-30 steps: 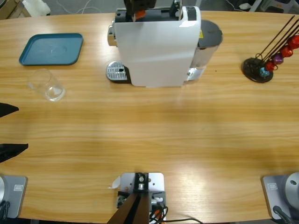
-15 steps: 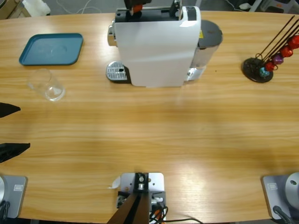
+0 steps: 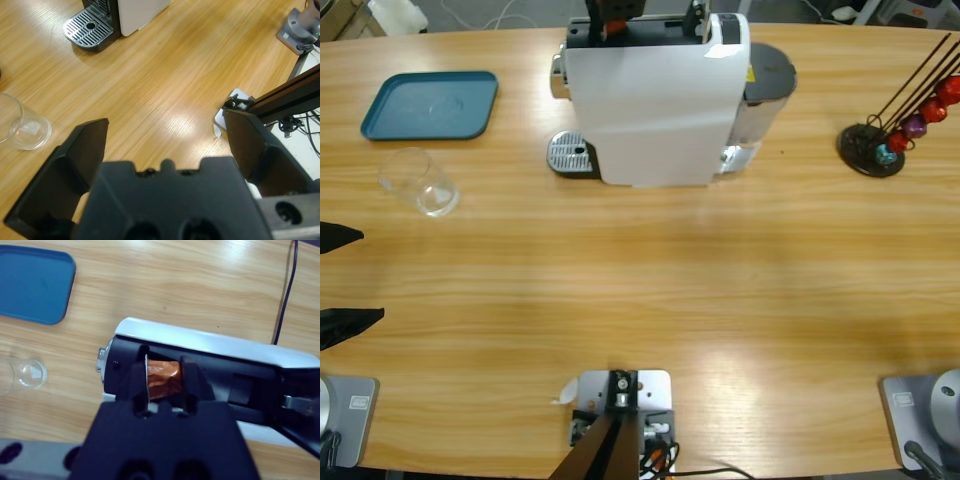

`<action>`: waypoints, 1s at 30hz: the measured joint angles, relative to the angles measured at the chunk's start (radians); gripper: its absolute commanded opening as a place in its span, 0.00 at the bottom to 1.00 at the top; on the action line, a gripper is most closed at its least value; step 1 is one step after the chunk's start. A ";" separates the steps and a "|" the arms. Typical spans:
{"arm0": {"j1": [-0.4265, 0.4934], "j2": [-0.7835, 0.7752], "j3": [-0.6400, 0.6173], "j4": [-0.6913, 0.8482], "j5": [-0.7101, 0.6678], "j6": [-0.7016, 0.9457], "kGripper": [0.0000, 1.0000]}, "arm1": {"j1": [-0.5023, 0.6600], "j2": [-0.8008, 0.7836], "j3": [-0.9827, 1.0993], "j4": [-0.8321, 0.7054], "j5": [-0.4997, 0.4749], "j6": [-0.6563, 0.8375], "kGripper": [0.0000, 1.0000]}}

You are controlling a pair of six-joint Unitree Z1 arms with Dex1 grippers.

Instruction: Pour coffee

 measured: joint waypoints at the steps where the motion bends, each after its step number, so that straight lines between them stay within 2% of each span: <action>1: 0.000 0.000 0.000 0.000 0.000 0.000 1.00 | 0.000 0.000 0.000 0.000 0.004 0.003 0.76; 13: 0.000 0.000 0.005 -0.011 0.000 0.000 1.00 | -0.013 0.000 -0.001 0.000 0.016 0.010 0.78; 16: 0.000 0.000 0.008 -0.019 0.000 -0.001 1.00 | -0.011 -0.003 -0.001 -0.008 0.047 -0.004 0.76; 17: 0.000 0.000 0.008 -0.020 0.000 -0.001 1.00 | -0.004 -0.007 -0.001 -0.016 0.059 -0.031 0.73; 18: 0.000 0.000 0.008 -0.020 0.000 -0.001 1.00 | 0.014 -0.008 -0.001 -0.025 0.069 -0.060 0.65; 20: 0.000 -0.001 0.008 -0.020 0.000 -0.001 1.00 | 0.069 -0.010 -0.001 -0.048 0.084 -0.138 0.60; 21: 0.000 -0.002 0.009 -0.020 0.000 -0.001 1.00 | 0.099 -0.012 -0.001 -0.058 0.086 -0.161 0.51; 22: 0.000 -0.005 0.009 -0.020 0.000 -0.001 1.00 | 0.123 -0.017 -0.001 -0.063 0.087 -0.178 0.21; 23: 0.000 -0.007 0.009 -0.020 0.000 -0.001 1.00 | 0.143 -0.027 0.000 -0.066 0.087 -0.190 0.00; 26: 0.000 -0.018 0.011 -0.020 0.000 -0.001 1.00 | 0.193 -0.083 0.000 -0.046 0.049 -0.222 0.00; 30: 0.000 -0.042 0.013 -0.020 0.000 -0.001 1.00 | 0.256 -0.149 0.000 0.056 -0.115 -0.250 0.00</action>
